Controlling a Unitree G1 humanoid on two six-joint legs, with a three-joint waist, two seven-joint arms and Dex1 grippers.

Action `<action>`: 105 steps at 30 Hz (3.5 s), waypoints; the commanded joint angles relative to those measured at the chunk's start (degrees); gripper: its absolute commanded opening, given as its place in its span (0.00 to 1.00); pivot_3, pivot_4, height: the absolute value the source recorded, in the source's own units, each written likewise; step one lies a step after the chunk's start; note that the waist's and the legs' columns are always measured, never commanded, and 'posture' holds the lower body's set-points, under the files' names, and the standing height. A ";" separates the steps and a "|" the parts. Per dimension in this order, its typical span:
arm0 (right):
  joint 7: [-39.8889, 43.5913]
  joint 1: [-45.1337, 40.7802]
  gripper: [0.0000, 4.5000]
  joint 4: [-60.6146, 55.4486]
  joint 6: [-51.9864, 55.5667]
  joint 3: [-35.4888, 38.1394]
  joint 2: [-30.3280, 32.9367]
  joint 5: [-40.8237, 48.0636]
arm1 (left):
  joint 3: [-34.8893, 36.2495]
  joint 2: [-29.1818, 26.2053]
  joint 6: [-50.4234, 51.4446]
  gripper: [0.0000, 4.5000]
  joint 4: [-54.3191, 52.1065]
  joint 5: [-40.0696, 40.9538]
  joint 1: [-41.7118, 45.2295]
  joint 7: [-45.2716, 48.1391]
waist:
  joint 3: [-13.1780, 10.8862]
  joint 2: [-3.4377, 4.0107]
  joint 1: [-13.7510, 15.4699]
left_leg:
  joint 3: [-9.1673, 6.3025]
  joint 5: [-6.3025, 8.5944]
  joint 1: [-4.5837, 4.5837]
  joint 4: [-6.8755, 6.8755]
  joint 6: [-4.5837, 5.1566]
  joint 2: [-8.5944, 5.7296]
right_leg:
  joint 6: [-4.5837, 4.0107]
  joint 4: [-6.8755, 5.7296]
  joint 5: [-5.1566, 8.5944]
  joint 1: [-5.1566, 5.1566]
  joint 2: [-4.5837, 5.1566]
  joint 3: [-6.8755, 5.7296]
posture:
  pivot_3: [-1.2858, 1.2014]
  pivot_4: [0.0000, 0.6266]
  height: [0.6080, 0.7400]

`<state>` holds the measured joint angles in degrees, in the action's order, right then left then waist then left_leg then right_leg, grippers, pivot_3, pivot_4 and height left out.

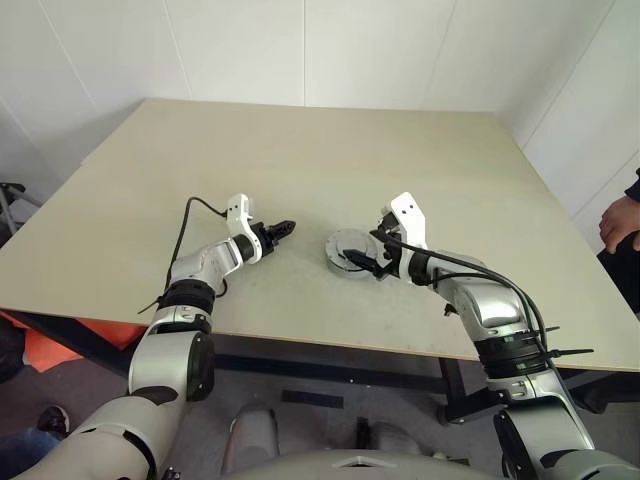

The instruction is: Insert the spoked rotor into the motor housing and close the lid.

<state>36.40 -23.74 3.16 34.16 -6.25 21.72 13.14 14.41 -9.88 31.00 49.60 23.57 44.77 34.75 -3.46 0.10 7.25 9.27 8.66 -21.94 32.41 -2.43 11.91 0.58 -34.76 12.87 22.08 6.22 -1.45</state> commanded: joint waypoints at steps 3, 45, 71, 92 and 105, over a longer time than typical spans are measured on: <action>0.84 -0.02 0.99 -4.42 -1.33 0.03 0.54 0.05 | 0.40 -0.67 -1.00 0.54 -1.15 0.22 1.00 0.64 | 0.00 0.00 0.01 | 0.00 0.00 0.00 0.00 0.00 0.00 | 0.00 0.00 0.00 0.00 0.00 0.00 | 0.52 0.00 1.00; 4.22 -0.08 0.70 -1.59 -3.87 -1.25 1.89 -1.63 | 0.10 -0.48 -0.73 0.54 -1.41 0.07 0.64 0.63 | -0.01 -0.01 0.09 | -0.01 0.03 -0.04 0.00 0.05 -0.01 | 0.00 0.02 0.00 0.01 0.01 -0.01 | 0.52 0.00 1.00; 4.49 1.83 0.70 3.91 -3.74 -6.28 5.87 -6.87 | -0.50 0.42 -0.21 0.54 -2.62 0.19 0.22 0.86 | 0.01 -0.02 1.17 | -0.01 0.18 0.14 0.03 0.30 -0.06 | 0.00 0.06 0.00 -0.27 0.09 -0.01 | 0.52 0.00 1.00; 1.59 1.25 0.70 -5.40 6.62 -6.09 5.91 -5.29 | -1.81 12.25 11.20 0.01 -3.04 5.27 5.95 2.81 | 0.01 -0.01 1.39 | 0.02 0.26 0.38 -0.18 0.43 -0.10 | 0.16 0.31 0.13 -0.58 0.10 0.00 | 0.52 0.00 1.00; 0.68 2.31 0.70 1.30 0.29 -5.27 5.50 -6.18 | -7.39 9.67 17.10 0.01 -4.43 1.75 2.36 2.29 | 0.06 0.03 1.44 | 0.02 0.30 0.89 -0.21 0.48 -0.12 | 0.29 0.45 0.21 -1.15 0.16 0.00 | 0.52 0.00 1.00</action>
<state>37.86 -22.77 0.83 33.71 -11.36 26.39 9.06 7.56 0.65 47.00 45.49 26.67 48.22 38.40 -3.40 0.13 8.69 9.28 8.97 -21.04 32.20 -1.95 11.80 0.92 -34.32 13.11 20.92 6.40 -1.45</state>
